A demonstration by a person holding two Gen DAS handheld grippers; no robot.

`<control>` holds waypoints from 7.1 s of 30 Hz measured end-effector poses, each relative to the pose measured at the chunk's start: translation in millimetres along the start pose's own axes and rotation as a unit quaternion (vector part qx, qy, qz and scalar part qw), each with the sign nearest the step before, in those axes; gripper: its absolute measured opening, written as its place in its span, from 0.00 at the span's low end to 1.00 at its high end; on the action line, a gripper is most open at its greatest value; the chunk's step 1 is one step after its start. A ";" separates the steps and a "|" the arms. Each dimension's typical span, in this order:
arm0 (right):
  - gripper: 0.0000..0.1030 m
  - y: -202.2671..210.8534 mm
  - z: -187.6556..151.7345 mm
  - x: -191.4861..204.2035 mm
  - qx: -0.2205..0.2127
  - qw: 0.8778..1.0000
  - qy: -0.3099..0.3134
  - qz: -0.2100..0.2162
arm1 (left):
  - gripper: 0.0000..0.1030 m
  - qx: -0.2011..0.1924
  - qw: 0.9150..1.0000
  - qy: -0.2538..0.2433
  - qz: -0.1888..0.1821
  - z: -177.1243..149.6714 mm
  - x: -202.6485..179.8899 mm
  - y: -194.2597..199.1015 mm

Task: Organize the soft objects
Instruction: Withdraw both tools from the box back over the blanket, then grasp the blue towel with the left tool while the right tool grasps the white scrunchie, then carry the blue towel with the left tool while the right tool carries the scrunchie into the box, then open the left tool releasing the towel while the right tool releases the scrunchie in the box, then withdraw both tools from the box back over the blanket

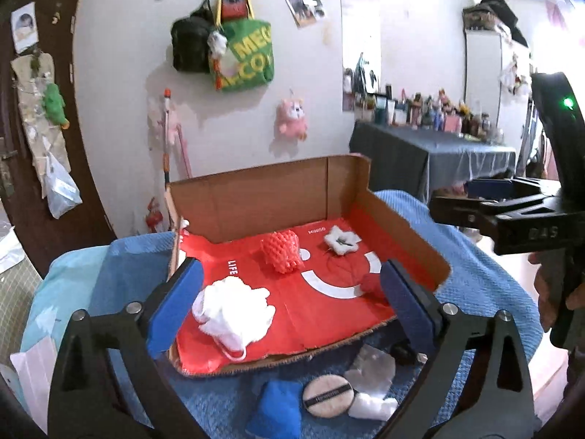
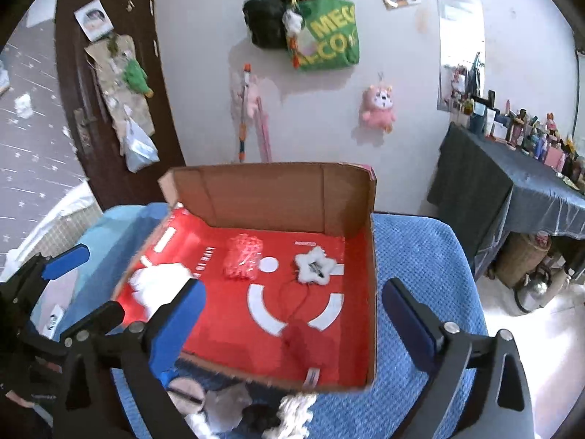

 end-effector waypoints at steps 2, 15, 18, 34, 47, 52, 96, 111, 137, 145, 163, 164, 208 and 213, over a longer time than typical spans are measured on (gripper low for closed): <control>1.00 19.9 -9.0 1.7 -0.020 1.000 0.005 0.002 | 0.96 -0.013 1.000 0.008 -0.003 -6.7 -1.1 14.3; 1.00 72.3 -90.6 13.3 -0.081 0.996 0.026 -0.003 | 0.97 -0.036 0.998 0.042 0.017 -73.2 -18.6 45.7; 1.00 68.7 -109.1 11.6 -0.086 0.996 0.020 -0.012 | 0.97 -0.037 0.998 0.043 0.027 -90.8 -22.1 46.0; 1.00 24.5 -193.6 -14.5 -0.075 0.996 -0.014 -0.035 | 0.97 -0.002 0.997 0.065 0.038 -156.6 -36.9 18.8; 1.00 8.1 -208.4 -22.2 -0.053 0.998 -0.024 -0.036 | 0.97 0.029 0.996 0.070 0.040 -171.3 -33.3 5.3; 1.00 3.4 -204.9 -23.3 -0.045 0.998 -0.023 -0.036 | 0.97 0.049 0.996 0.064 0.038 -168.0 -27.5 -2.2; 0.18 -47.9 -154.3 -57.1 0.084 0.987 -0.112 0.077 | 0.28 0.137 0.988 0.016 -0.075 -157.3 -7.1 -51.1; 0.17 -15.1 -140.8 -38.3 0.052 0.990 -0.089 0.100 | 0.28 0.101 0.990 0.023 -0.093 -134.5 -7.2 -30.0; 0.17 -113.0 -60.1 2.4 0.133 0.979 0.005 0.156 | 0.28 0.168 0.975 -0.009 -0.145 -58.1 -28.2 -167.2; 0.17 -139.3 -68.3 4.7 0.168 0.975 0.024 0.146 | 0.28 0.194 0.971 -0.010 -0.140 -71.0 -26.2 -181.7; 0.23 -149.7 -73.5 2.0 0.193 0.969 0.014 0.153 | 0.39 0.197 0.971 -0.036 -0.127 -73.9 -33.1 -183.7; 0.23 -149.6 -73.6 1.9 0.194 0.969 0.015 0.154 | 0.44 0.195 0.972 -0.038 -0.126 -73.5 -33.8 -183.2; 1.00 -22.6 -50.8 -1.0 0.056 0.992 0.003 0.112 | 0.82 0.069 0.994 0.016 -0.087 -41.9 -16.3 -56.3; 1.00 8.6 -64.0 8.8 0.019 0.996 0.022 0.081 | 0.83 0.042 0.996 0.028 -0.072 -50.7 -13.3 -18.8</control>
Point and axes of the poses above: each gripper's, at about its wrist camera, not at the fingertips, and y roughly against the way its jaws point, x to its left, z to its top, the point moved 5 cm from there along -y, roughly the way its jaws point, and after that the axes turned 10 degrees about -y, right-handed, at the moved point
